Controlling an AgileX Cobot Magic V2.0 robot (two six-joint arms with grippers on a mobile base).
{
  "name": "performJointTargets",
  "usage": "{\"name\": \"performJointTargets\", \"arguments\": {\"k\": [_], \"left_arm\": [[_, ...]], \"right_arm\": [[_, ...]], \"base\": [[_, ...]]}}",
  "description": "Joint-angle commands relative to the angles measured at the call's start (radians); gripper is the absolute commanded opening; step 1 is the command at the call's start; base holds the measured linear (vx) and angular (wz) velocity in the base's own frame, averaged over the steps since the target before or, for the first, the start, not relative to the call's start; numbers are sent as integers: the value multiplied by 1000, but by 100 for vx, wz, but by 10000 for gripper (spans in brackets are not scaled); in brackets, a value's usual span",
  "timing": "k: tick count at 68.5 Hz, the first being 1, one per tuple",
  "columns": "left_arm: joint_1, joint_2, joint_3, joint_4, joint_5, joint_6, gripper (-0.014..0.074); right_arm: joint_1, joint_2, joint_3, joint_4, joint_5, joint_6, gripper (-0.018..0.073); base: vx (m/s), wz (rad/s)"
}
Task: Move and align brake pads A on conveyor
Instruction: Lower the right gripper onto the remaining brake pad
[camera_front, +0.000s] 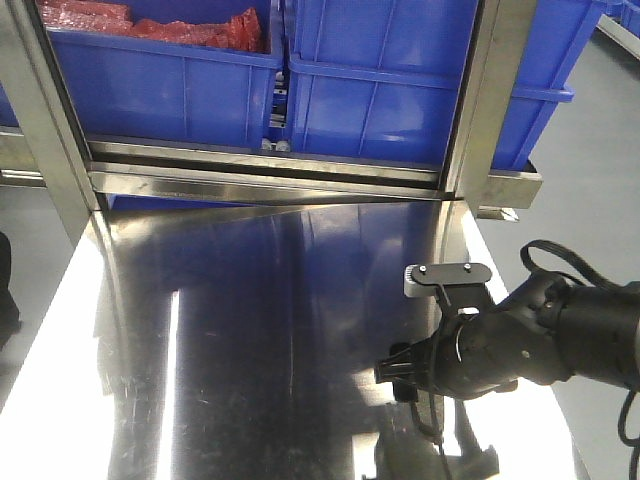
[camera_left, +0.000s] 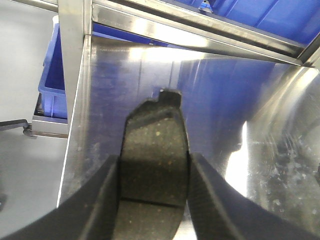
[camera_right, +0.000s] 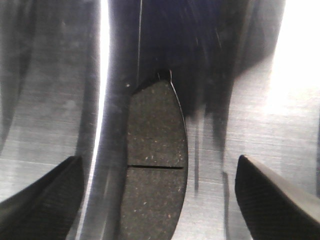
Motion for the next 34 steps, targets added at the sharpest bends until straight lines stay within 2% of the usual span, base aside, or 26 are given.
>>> {"name": "performJointTargets", "arguments": {"k": [1,34], "left_arm": [[-8,2,-25,29,-72,1,31],[-8,2,-25,29,-72,1,31]], "right_arm": [[0,-13,-28,-20,-44,-9,573],[0,36,-28,-24,-65,-15,501]], "base": [[0,0],[0,0]]}}
